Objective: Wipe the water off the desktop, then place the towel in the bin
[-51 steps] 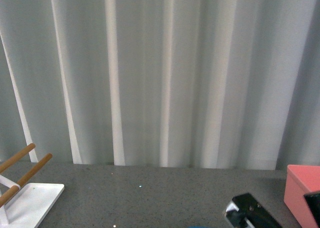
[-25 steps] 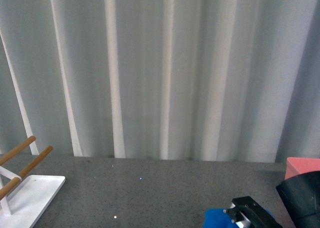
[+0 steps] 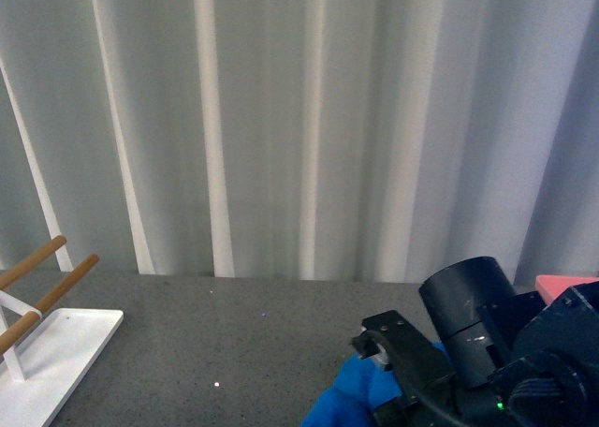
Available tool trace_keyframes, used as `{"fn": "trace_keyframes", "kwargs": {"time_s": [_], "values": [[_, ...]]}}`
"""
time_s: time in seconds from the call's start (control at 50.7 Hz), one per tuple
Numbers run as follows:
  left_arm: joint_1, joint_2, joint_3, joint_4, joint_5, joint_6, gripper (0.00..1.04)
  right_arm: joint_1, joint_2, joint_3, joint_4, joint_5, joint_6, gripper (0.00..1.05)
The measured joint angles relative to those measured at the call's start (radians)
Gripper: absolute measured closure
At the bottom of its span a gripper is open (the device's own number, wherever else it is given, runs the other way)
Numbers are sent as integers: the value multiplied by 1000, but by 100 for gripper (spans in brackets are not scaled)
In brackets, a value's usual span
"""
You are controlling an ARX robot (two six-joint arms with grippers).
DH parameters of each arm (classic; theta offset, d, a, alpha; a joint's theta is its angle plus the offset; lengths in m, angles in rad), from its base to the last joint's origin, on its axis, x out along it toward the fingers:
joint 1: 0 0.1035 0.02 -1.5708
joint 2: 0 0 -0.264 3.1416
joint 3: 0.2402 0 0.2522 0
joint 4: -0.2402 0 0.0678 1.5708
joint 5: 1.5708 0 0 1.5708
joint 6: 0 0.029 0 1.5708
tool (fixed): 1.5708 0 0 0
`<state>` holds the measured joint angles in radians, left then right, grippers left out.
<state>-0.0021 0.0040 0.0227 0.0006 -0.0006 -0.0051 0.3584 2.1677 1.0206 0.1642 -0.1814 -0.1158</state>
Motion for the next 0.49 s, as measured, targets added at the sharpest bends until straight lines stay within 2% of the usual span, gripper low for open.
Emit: {"fn": "trace_keyframes", "kwargs": {"time_s": [0.276, 0.493], "values": [[0, 0, 0, 0, 0, 0, 7, 113, -3, -39, 31, -27, 14, 101], [0, 0, 0, 0, 0, 0, 7, 99, -104, -198, 54, -55, 27, 101]]}}
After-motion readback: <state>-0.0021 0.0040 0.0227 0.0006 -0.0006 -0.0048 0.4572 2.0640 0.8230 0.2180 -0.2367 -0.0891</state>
